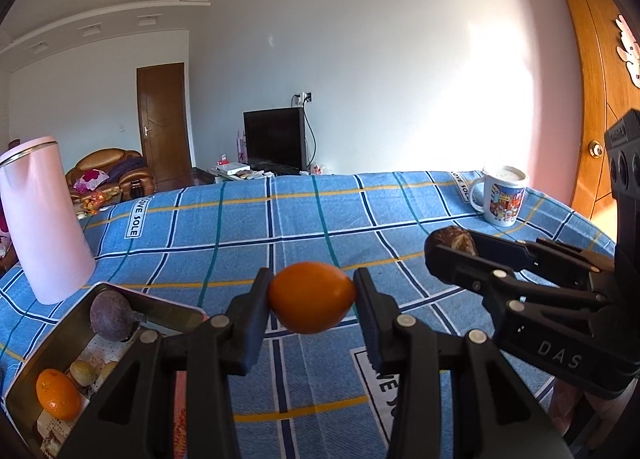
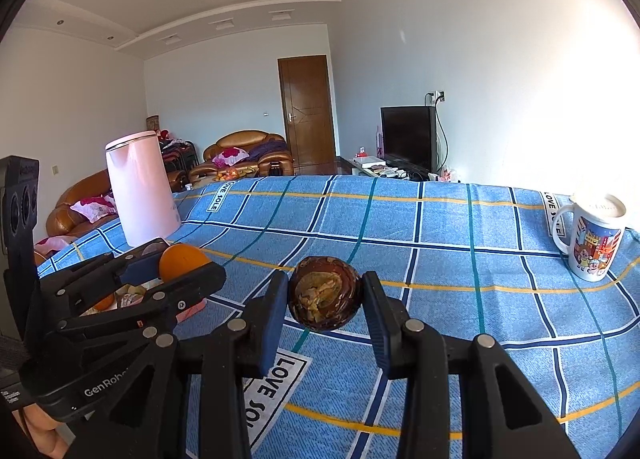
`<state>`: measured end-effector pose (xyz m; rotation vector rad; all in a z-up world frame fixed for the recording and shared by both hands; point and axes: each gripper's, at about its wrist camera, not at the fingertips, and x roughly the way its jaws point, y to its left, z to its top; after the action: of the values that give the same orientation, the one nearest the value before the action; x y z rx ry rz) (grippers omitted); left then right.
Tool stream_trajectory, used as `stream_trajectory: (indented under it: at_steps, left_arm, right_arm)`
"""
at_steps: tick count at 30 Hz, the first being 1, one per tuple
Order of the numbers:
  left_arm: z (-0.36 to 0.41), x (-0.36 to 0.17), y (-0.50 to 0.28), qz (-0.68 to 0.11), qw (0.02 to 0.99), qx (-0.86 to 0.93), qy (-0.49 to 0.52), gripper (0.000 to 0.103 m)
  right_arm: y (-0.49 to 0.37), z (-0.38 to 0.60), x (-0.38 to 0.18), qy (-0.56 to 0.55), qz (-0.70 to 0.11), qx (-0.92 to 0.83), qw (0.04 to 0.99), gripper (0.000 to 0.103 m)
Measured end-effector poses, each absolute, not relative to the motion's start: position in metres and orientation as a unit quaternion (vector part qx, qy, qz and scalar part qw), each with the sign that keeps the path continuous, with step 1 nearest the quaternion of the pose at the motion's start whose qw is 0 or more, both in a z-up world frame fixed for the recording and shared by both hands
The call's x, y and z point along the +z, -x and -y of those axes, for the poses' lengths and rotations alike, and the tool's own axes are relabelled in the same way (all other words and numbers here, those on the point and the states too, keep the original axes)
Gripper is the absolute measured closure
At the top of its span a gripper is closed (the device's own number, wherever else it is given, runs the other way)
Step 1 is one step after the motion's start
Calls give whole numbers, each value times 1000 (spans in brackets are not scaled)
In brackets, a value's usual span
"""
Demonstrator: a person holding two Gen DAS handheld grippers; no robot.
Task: Organize fruits
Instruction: 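Lift the orange and brown dried fruit and carry them toward the tin box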
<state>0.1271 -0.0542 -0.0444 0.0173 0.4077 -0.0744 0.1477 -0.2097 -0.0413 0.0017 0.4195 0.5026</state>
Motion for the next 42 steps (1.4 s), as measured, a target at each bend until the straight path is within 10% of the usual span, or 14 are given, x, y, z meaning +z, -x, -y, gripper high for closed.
stream_trajectory:
  at_steps: [42]
  left_arm:
    - [17,-38,-88,-171,985,-5,12,61]
  right_arm:
    - [-117,189,-36,15,-182,272,945,63]
